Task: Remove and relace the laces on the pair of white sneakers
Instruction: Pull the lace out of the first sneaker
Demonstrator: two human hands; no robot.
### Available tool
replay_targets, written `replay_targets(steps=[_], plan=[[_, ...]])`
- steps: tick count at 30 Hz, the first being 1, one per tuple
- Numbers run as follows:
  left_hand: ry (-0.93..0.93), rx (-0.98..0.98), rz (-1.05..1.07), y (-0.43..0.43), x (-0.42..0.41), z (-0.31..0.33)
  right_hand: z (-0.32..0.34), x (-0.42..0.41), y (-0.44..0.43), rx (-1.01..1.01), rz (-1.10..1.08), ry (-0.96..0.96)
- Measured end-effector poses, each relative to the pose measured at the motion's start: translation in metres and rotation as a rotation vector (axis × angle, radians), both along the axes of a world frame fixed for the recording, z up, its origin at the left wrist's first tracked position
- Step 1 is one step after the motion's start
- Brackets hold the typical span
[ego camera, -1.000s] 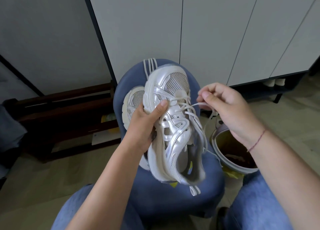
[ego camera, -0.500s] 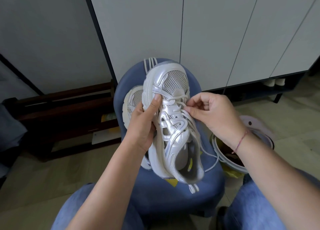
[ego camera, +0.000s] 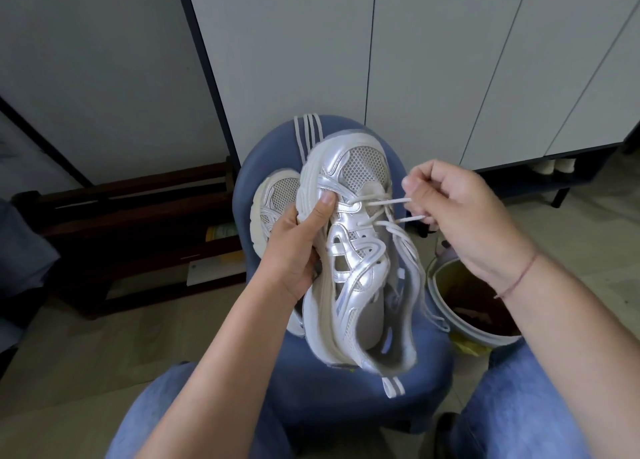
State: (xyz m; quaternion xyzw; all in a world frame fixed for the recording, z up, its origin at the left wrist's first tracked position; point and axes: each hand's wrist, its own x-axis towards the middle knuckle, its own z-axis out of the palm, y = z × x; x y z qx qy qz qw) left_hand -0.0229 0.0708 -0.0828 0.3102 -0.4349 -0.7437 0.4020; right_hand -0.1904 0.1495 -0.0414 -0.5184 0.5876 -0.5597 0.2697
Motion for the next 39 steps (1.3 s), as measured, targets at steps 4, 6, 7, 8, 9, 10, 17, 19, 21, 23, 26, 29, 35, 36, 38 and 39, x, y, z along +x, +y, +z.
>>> replay_targets(steps=[4,6,7,8,9,10,17,19,21,23,26,29,35,36,38,39], plan=[[-0.007,0.016,-0.005,0.001,0.001,0.002,0.000,-0.008,0.002,0.001,0.119,-0.573],[0.024,0.060,0.007,-0.001,0.003,0.003,-0.005,-0.011,0.003,0.065,0.141,-0.481],[0.035,0.070,0.013,-0.002,0.004,0.004,-0.008,-0.011,0.003,0.097,0.149,-0.403],[0.044,0.072,0.019,-0.002,0.004,0.004,-0.010,-0.008,0.003,0.111,0.165,-0.336],[0.052,0.072,0.023,-0.002,0.003,0.005,-0.012,-0.005,0.003,0.106,0.167,-0.295],[0.060,0.072,0.028,-0.002,0.002,0.006,-0.014,-0.001,0.002,0.082,0.152,-0.260],[0.068,0.102,0.030,-0.001,0.003,0.007,-0.011,-0.001,-0.005,0.058,0.109,-0.643],[0.058,0.107,0.030,-0.001,0.003,0.007,-0.005,-0.009,-0.005,0.071,0.154,-0.940],[0.053,0.108,0.034,0.000,0.003,0.006,-0.004,-0.013,-0.004,0.100,0.156,-0.980],[0.050,0.113,0.038,0.000,0.002,0.005,-0.008,-0.012,-0.003,0.135,0.114,-0.821],[0.051,0.129,0.053,-0.001,0.002,0.006,-0.015,-0.004,-0.001,0.158,0.054,-0.400],[0.049,0.119,0.044,-0.001,0.001,0.007,-0.016,0.003,0.001,0.133,0.008,-0.015],[0.020,0.099,0.017,0.000,0.003,0.005,-0.011,0.007,-0.001,0.034,-0.021,-0.102],[0.018,0.101,0.013,0.000,0.003,0.005,-0.009,0.002,-0.002,0.020,0.025,-0.398],[0.018,0.106,0.008,-0.001,0.004,0.006,-0.003,-0.012,-0.004,-0.004,0.157,-0.913],[0.019,0.107,0.009,-0.001,0.003,0.006,-0.002,-0.018,-0.004,0.003,0.183,-1.029]])
